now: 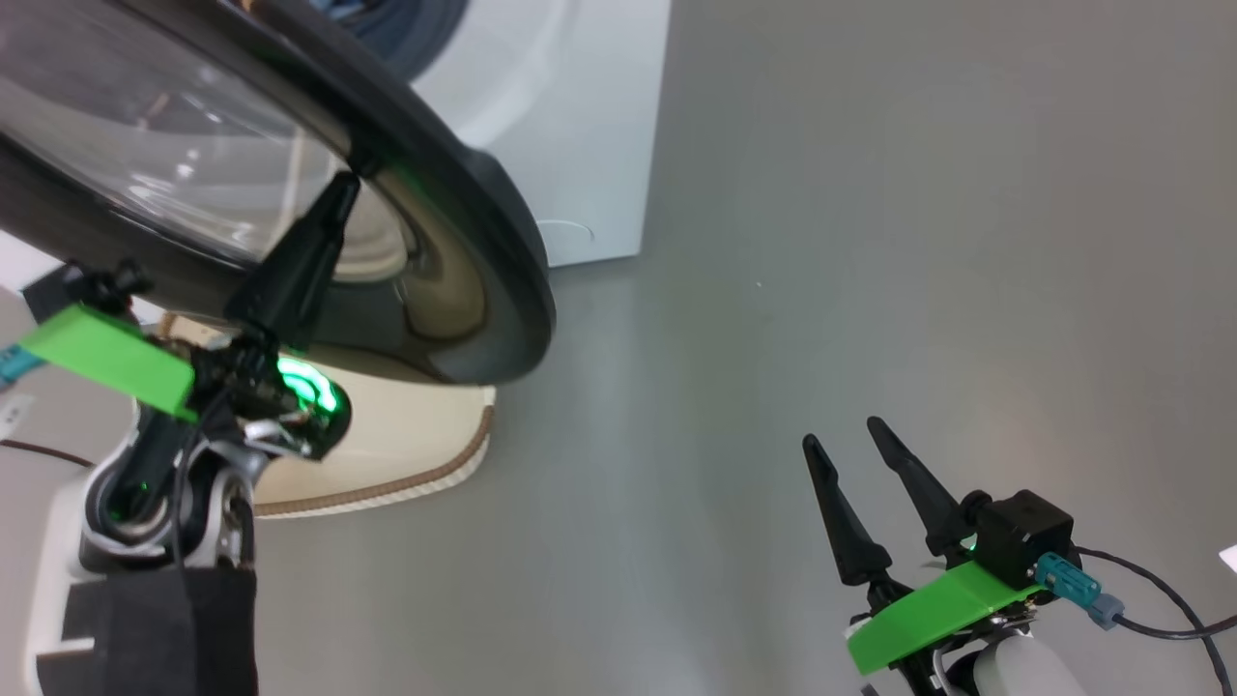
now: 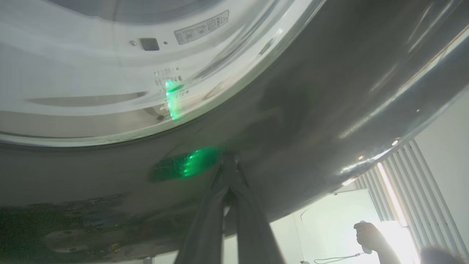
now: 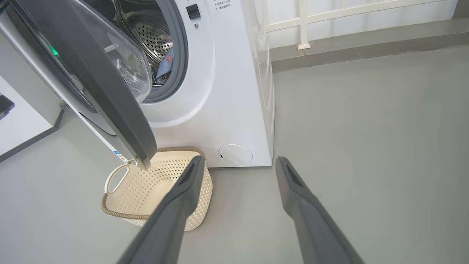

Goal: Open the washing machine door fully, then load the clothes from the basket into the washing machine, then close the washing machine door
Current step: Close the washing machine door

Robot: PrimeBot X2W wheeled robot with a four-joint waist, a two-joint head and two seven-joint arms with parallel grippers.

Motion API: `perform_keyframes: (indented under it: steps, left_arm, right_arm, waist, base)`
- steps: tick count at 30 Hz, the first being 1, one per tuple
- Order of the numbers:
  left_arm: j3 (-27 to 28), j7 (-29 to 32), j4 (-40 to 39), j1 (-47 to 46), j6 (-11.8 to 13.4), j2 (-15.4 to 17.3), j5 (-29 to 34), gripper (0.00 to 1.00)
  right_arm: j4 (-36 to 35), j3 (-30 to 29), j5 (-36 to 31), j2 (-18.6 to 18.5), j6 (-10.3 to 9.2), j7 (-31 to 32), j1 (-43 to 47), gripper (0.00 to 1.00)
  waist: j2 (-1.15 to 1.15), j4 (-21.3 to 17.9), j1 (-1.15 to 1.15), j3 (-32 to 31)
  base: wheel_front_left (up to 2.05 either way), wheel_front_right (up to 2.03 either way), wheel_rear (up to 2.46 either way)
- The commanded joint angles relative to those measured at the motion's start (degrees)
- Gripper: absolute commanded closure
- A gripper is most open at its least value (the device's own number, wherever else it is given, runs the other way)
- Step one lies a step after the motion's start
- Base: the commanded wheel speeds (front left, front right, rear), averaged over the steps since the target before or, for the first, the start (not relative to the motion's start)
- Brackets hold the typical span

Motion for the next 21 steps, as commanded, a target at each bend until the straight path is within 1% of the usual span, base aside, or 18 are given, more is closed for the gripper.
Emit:
perform_keyframes:
  steps: [1,7,11,16,21]
  left_arm:
    - [1.64,-0.77,-0.97,-2.54,-0.4,0.9,1.28,1.0]
    - [2.11,-4.19,0.18,-5.11,-0.4,0.9,2.53,1.0]
    - [2.13,-5.1,0.96,-5.45,-0.4,0.9,3.18,1.0]
    - [2.6,-5.91,1.28,-4.77,-0.4,0.9,3.54,1.0]
    - [3.26,-7.75,1.05,-2.22,-0.4,0.9,3.8,1.0]
  right_arm:
    - [-1.57,1.33,0.72,0.5,0.16,-0.32,-1.58,0.0]
    - [-1.93,1.45,1.58,0.51,0.16,-0.32,-2.3,0.0]
    - [-1.93,1.24,1.41,0.51,0.16,-0.32,-2.41,0.0]
    - [-1.79,0.91,1.61,0.52,0.16,-0.32,-2.47,0.0]
    - [-1.35,0.87,1.35,0.52,0.16,-0.33,-2.19,0.0]
  waist:
    - [0.0,-2.31,0.0,2.31]
    - [0.0,-3.38,0.0,3.42]
    - [0.0,-3.41,0.0,3.45]
    - [0.0,-2.6,0.0,2.44]
    - [0.0,-1.37,0.0,0.22]
  base:
    - [0.0,0.0,0.0]
    - [0.0,0.0,0.0]
    - [0.0,0.0,0.0]
    - [0.0,0.0,0.0]
    - [0.0,0.0,0.0]
